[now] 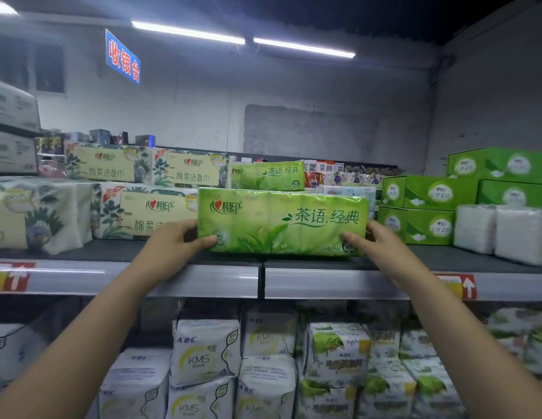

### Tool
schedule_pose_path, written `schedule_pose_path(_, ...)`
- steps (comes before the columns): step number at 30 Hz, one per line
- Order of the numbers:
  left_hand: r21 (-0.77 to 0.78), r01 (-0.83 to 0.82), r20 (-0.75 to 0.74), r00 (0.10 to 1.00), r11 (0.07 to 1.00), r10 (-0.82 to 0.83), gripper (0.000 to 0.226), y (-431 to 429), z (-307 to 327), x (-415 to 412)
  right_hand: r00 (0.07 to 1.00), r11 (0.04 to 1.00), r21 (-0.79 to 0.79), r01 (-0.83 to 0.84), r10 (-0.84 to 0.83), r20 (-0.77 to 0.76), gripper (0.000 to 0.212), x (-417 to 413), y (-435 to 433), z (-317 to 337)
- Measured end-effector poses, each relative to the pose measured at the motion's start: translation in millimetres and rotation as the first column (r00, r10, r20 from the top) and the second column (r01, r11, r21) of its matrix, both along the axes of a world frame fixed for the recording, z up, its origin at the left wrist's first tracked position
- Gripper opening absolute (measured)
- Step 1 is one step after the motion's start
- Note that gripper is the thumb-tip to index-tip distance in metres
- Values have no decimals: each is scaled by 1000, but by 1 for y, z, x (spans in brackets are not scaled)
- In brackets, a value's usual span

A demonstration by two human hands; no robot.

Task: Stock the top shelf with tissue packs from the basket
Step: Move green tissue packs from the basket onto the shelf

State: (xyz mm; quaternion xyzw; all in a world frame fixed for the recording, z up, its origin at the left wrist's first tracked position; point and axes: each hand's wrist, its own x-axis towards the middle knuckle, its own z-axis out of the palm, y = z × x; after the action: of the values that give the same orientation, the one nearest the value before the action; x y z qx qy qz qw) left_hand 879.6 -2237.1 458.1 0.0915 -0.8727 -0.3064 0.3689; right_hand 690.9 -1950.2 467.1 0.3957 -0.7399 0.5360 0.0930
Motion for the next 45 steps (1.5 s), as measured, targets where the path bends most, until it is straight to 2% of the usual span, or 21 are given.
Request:
schedule_pose_path(4, -143, -178, 97, 976, 974, 193, 28, -3, -1, -9, 991, 986, 140, 95, -81, -107, 31, -2, -6, -1)
schedule_pose_path(7, -183, -237, 156, 951, 954, 266, 32, -3, -3, -12, 987, 979, 161, 127, -109, -115, 36, -1, -7, -1)
schedule_pose_path(15, -155, -171, 270, 940, 973, 209, 39, -5, 3, -12, 995, 981, 171, 95, -90, -38, 24, 1, -8, 1)
schedule_pose_path(18, -143, -135, 307, 936, 981, 174, 44, -8, 3, -11, 996, 991, 114, 71, -77, 42, 30, 1, -7, 0)
schedule_pose_path(20, -113, -104, 315, 939, 988, 135, 60, -8, 3, -9, 994, 994, 84, 67, -74, 76, 39, -1, -6, -2)
schedule_pose_path(24, 3, -33, 219, 975, 999, 31, 86, -5, 3, -6, 994, 998, 67, 19, -26, 103, 52, 2, -5, 0)
schedule_pose_path(27, -40, -106, 143, 984, 994, 110, 98, 0, 0, -7, 989, 1000, 19, 23, -26, 147, 75, 7, -3, 2)
schedule_pose_path(30, -68, -196, 39, 979, 978, 199, 93, 4, -5, -8, 983, 998, -70, -7, 20, 184, 72, 8, 2, 3)
schedule_pose_path(32, -63, -205, 22, 978, 977, 207, 88, 6, -6, -9, 981, 995, -97, -28, 46, 189, 70, 9, 3, 1)
schedule_pose_path(37, 35, -123, -27, 992, 992, 124, 92, 8, -3, -4, 985, 984, -171, -44, 71, 159, 82, 17, 5, -3)
schedule_pose_path(40, 104, -68, -47, 996, 992, 73, 83, 10, -2, 0, 987, 983, -178, -31, 59, 152, 75, 21, 6, -3)
schedule_pose_path(41, 137, -41, -63, 997, 990, 50, 81, 10, -1, 2, 988, 988, -154, -6, 29, 150, 81, 23, 6, -3)
schedule_pose_path(44, 227, 34, -126, 992, 973, -6, 81, 12, 0, 10, 990, 994, -93, 65, -53, 133, 118, 28, 6, -3)
schedule_pose_path(45, 247, 52, -148, 989, 968, -15, 83, 14, 0, 13, 990, 992, -107, 72, -58, 126, 120, 30, 6, -4)
